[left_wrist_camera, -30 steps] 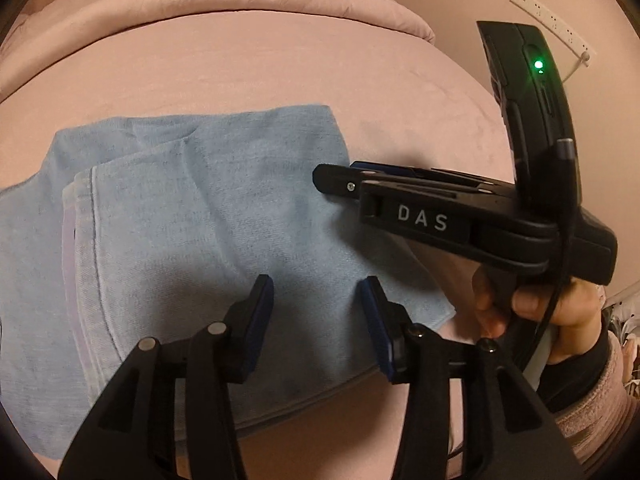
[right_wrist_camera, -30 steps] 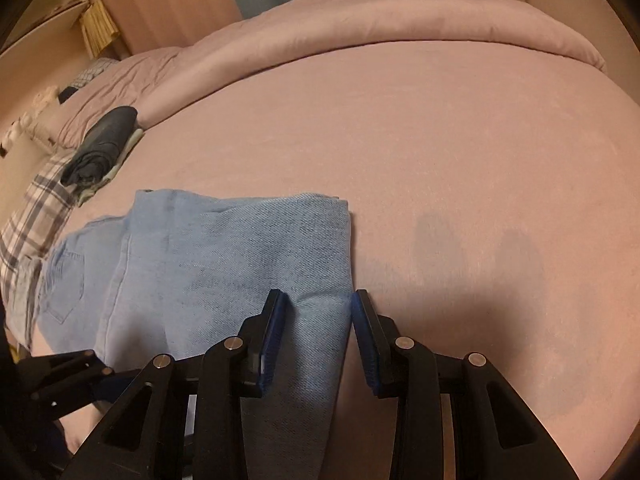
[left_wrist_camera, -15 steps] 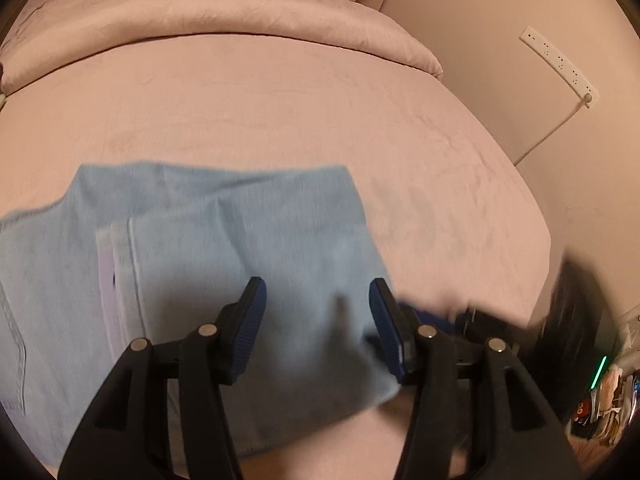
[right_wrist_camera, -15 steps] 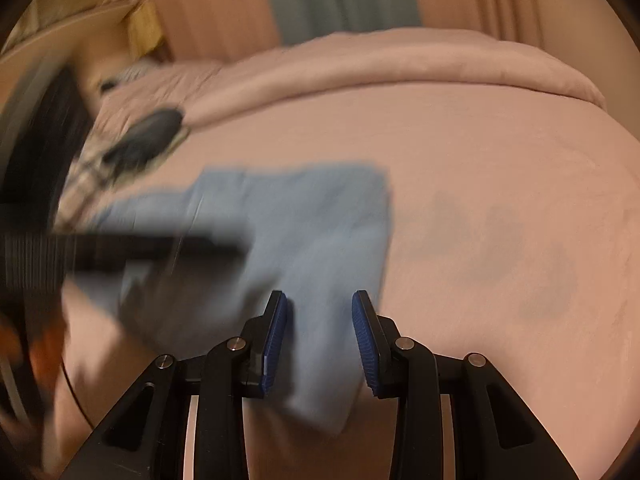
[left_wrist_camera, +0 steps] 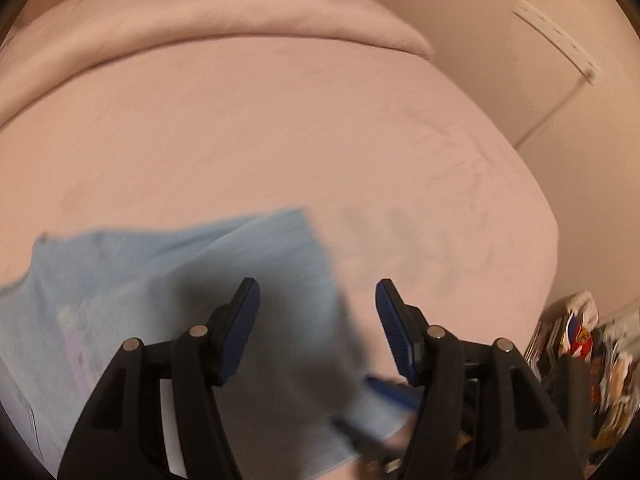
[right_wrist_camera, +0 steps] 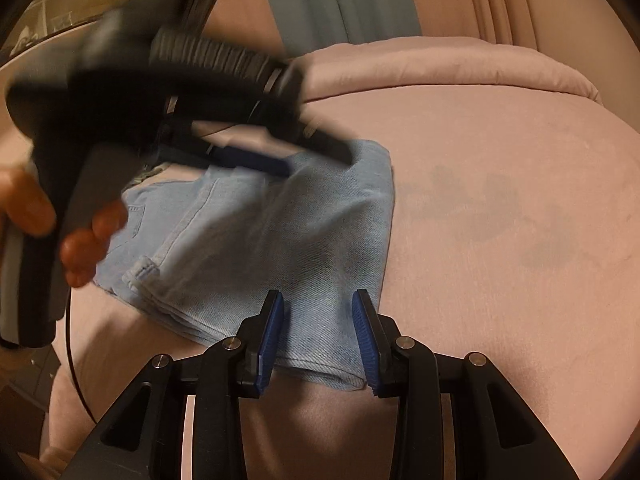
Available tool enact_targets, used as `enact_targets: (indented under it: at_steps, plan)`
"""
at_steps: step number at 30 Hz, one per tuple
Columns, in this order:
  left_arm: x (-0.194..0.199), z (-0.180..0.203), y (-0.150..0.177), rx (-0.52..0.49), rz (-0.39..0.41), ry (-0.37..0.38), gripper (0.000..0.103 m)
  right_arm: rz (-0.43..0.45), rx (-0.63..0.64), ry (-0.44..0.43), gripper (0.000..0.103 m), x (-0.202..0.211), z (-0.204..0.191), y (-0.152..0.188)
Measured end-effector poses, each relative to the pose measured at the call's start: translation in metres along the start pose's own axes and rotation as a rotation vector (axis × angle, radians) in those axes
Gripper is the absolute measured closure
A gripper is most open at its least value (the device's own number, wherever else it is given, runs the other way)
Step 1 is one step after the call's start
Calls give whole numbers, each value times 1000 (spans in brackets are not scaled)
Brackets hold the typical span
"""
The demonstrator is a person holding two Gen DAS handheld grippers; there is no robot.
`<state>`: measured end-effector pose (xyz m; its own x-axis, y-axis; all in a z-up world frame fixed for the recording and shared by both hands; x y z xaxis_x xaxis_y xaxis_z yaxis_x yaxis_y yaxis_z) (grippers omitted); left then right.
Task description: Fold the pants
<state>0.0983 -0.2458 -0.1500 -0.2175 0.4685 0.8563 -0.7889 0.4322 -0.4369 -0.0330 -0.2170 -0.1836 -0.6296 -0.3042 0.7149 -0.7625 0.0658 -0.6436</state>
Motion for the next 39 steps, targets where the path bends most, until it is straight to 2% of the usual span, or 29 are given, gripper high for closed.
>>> enact_targets:
  at_steps: [5, 8, 10, 14, 20, 21, 26, 29, 35, 39]
  plan:
    - [-38, 21, -3, -70, -71, 3, 41, 2, -9, -13, 66, -2, 3, -3]
    - [-65, 11, -3, -32, -141, 1, 41, 6, -1, -6, 66, 2, 8, 3]
    - [-63, 7, -6, -10, -128, 50, 35, 5, -4, -7, 66, 4, 9, 7]
    - [-62, -6, -11, 41, -158, 102, 34, 6, -14, -22, 66, 4, 12, 9]
    - [-58, -6, -8, 38, -146, 110, 33, 9, -18, -23, 66, 4, 18, 13]
    - [-60, 3, -15, 47, -134, 118, 33, 9, -17, -22, 66, 3, 19, 13]
    - [-37, -12, -15, 117, -59, 159, 34, 5, -12, -8, 65, 6, 15, 14]
    - [-20, -20, -9, 112, -29, 129, 34, -3, -15, -2, 63, 7, 12, 14]
    - [22, -36, 7, 65, 53, 10, 33, -6, -63, -26, 61, 27, 14, 19]
    - [30, -58, 25, 83, 64, -48, 33, 20, -51, -51, 61, 32, 5, 13]
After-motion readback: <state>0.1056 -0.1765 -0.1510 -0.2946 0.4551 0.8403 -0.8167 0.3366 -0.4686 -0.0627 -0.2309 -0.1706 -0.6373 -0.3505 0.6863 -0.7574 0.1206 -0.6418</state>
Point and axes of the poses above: each gripper's, at about its wrist camera, not at the fingertips, and x roughly against the way its jaws point, z to its right, y to its underside, the point moved 6 cm from there along -x, roughly the way its jaws point, and after that the axes turned 7 degrees about -z, right-handed, at the moved point
